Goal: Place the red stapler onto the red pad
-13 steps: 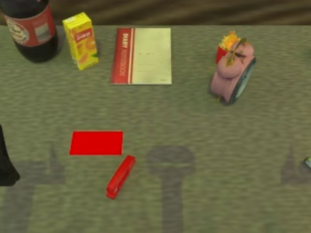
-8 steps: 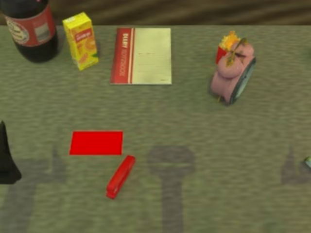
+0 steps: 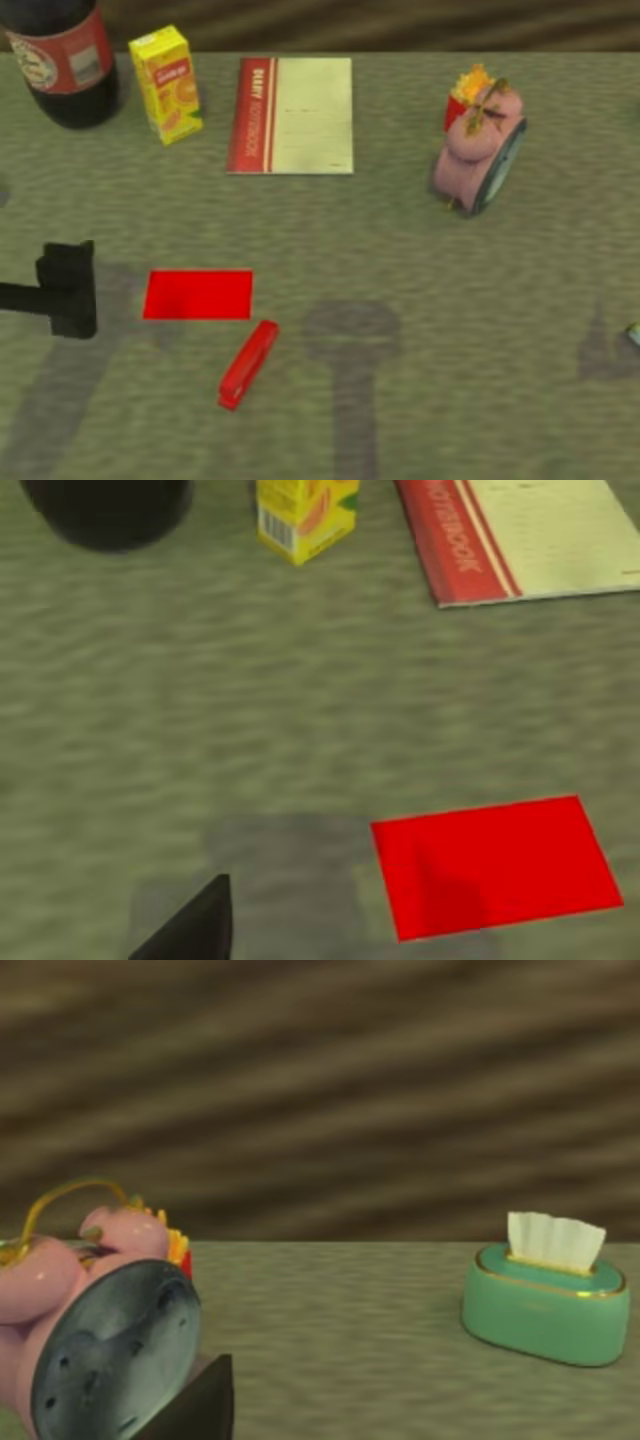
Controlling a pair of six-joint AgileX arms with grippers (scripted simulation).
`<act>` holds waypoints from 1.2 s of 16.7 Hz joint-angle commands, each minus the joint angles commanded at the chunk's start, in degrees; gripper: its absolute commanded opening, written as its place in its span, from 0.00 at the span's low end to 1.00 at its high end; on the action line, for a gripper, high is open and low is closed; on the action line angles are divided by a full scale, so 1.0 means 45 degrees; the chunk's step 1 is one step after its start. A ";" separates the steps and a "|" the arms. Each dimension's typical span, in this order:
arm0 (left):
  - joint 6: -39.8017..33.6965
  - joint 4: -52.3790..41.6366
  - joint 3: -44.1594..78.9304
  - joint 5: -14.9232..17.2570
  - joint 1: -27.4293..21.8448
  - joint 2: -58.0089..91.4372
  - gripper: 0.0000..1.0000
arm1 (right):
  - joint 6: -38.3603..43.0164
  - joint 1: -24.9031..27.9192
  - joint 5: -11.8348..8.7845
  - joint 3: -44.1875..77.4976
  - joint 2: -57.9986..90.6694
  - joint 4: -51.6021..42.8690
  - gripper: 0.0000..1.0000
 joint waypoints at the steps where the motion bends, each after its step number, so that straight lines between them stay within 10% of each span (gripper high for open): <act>1: -0.0097 -0.0739 0.0899 -0.0009 -0.0398 0.1364 1.00 | 0.0000 0.0000 0.0000 0.0000 0.0000 0.0000 1.00; 12: -0.1033 -0.7581 0.9493 -0.0035 -0.4181 1.3332 1.00 | 0.0000 0.0000 0.0000 0.0000 0.0000 0.0000 1.00; 20: -0.1192 -0.8716 1.1121 -0.0056 -0.4868 1.5344 1.00 | 0.0000 0.0000 0.0000 0.0000 0.0000 0.0000 1.00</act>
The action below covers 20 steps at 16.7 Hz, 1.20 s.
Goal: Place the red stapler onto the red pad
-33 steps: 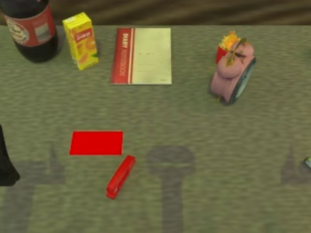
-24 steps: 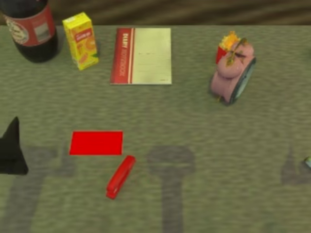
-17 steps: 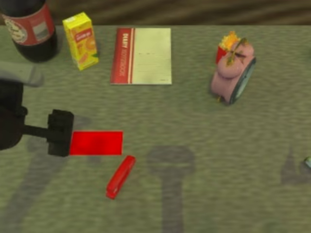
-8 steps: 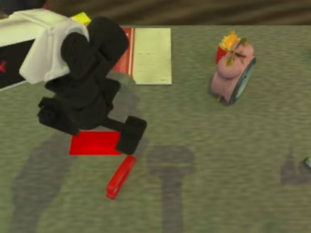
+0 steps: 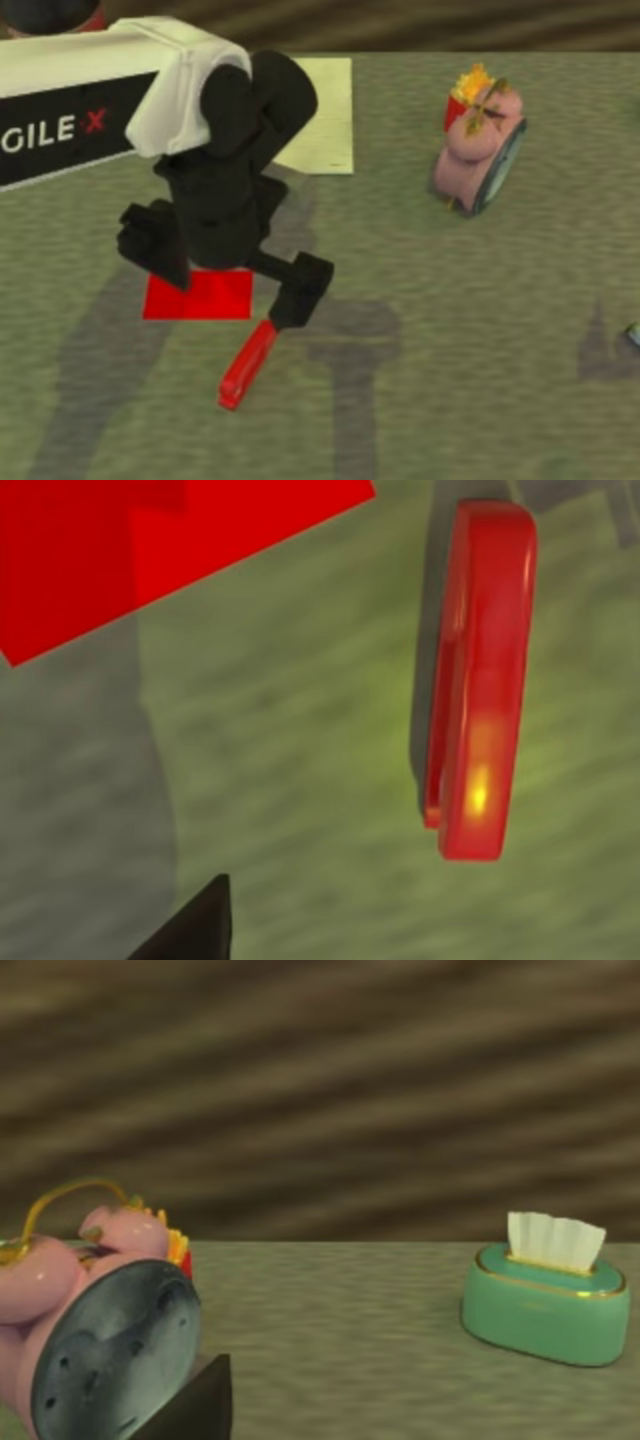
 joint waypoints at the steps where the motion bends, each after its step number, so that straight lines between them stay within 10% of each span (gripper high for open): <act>1: 0.0000 0.0000 0.0000 0.0000 0.0000 0.0000 1.00 | 0.0000 0.0000 0.0000 0.0000 0.0000 0.0000 1.00; 17: 0.0083 0.4683 -0.2675 0.0012 0.0053 0.2008 1.00 | 0.0000 0.0000 0.0000 0.0000 0.0000 0.0000 1.00; 20: 0.0083 0.4683 -0.2675 0.0012 0.0053 0.2008 0.77 | 0.0000 0.0000 0.0000 0.0000 0.0000 0.0000 1.00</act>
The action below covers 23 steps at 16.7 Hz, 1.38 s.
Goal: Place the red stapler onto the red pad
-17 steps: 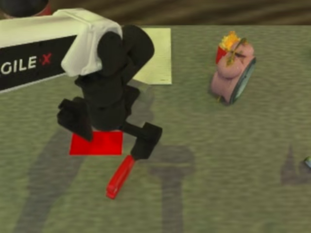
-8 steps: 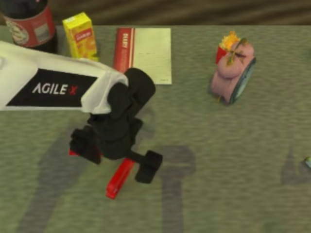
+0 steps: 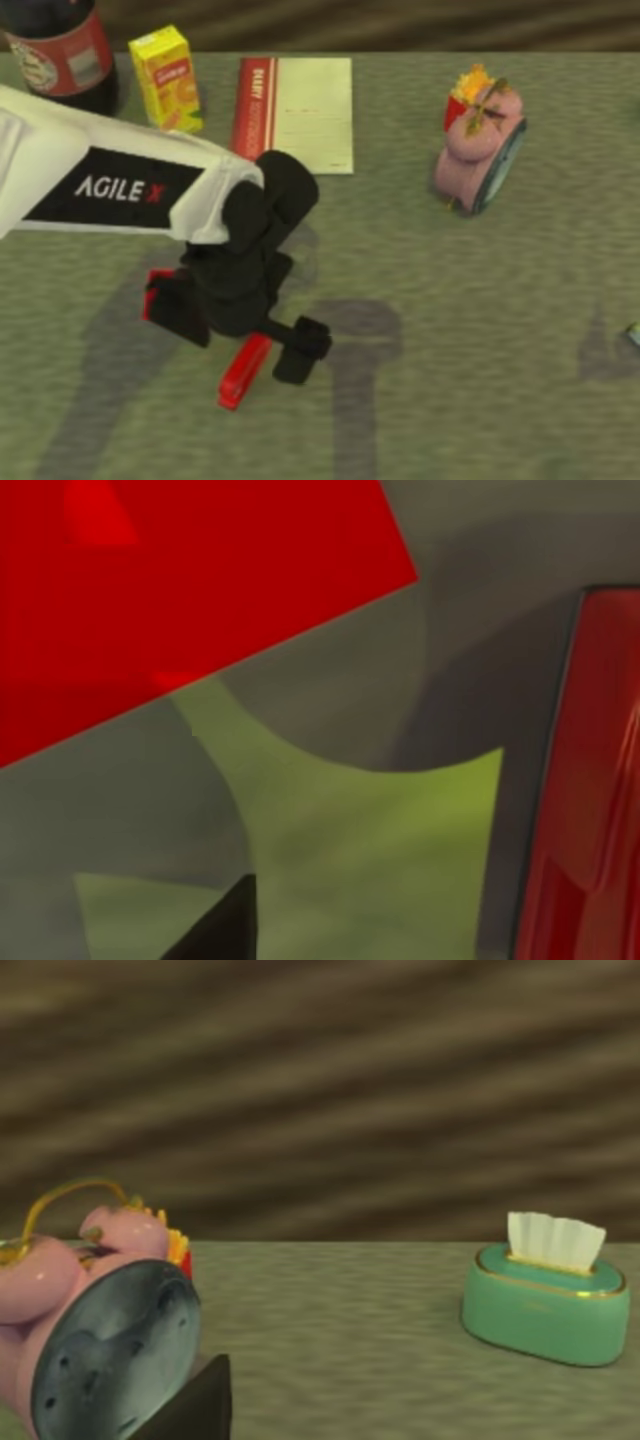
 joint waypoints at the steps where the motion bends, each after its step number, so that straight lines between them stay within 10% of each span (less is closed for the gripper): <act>1: 0.0000 0.0000 0.0000 0.0000 0.0000 0.0000 0.70 | 0.0000 0.0000 0.0000 0.0000 0.0000 0.0000 1.00; 10: 0.0000 0.0000 0.0000 0.0000 0.0000 0.0000 0.02 | 0.0000 0.0000 0.0000 0.0000 0.0000 0.0000 1.00; 23: -0.0068 -0.0940 0.0672 0.0001 0.0067 -0.0379 0.00 | 0.0000 0.0000 0.0000 0.0000 0.0000 0.0000 1.00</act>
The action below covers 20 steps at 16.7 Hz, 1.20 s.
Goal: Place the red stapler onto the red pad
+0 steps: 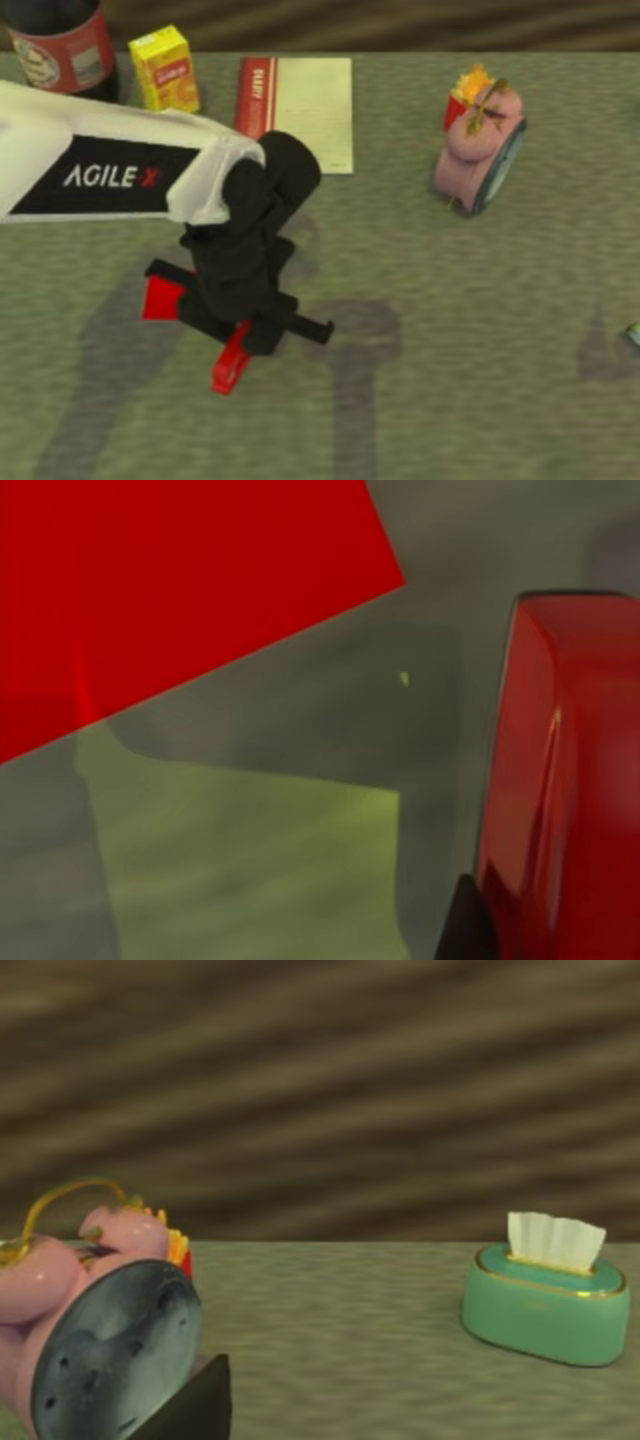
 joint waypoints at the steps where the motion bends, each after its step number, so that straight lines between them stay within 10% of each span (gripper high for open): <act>1: -0.0024 -0.0553 0.0304 0.0001 0.0034 -0.0221 0.00 | 0.0000 0.0000 0.0000 0.0000 0.0000 0.0000 1.00; 13: -0.0128 -0.3743 0.2035 -0.0015 0.0079 -0.1564 0.00 | 0.0000 0.0000 0.0000 0.0000 0.0000 0.0000 1.00; 20: -0.4786 -0.4475 0.3467 0.0020 0.0648 -0.0679 0.00 | 0.0000 0.0000 0.0000 0.0000 0.0000 0.0000 1.00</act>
